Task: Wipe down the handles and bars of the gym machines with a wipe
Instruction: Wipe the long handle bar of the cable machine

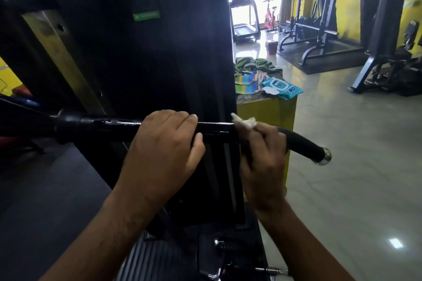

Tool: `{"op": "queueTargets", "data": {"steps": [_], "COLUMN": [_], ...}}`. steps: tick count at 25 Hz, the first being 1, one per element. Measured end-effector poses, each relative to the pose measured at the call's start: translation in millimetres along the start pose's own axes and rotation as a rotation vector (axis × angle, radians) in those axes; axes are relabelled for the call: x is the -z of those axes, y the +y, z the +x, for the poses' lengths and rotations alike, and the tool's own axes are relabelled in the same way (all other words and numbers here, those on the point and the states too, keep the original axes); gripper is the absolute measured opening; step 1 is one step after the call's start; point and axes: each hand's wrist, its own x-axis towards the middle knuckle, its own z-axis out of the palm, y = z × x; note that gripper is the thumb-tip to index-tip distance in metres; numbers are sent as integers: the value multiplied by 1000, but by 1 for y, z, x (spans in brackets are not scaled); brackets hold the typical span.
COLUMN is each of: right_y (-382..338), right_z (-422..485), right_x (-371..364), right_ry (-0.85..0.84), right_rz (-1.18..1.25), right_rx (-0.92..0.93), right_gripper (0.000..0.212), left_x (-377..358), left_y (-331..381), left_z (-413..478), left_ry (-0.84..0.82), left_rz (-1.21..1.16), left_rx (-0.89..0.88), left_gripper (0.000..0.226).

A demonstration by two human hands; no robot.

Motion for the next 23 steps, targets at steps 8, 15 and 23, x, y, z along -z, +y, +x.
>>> {"op": "queueTargets", "data": {"steps": [8, 15, 23], "right_y": [-52, -69, -62], "right_z": [-2, 26, 36], "right_x": [-27, -42, -30], "right_ry": [334, 379, 453], "right_rz": [1114, 1666, 1851], "right_rx": [-1246, -1629, -1678], "right_gripper": [21, 24, 26], "left_x": [-9, -15, -18], "left_y": [4, -7, -11], "left_z": [8, 6, 5], "left_ry": [43, 82, 142], "left_rz": [18, 37, 41], "left_rx": [25, -3, -22], "left_gripper": [34, 34, 33]}}
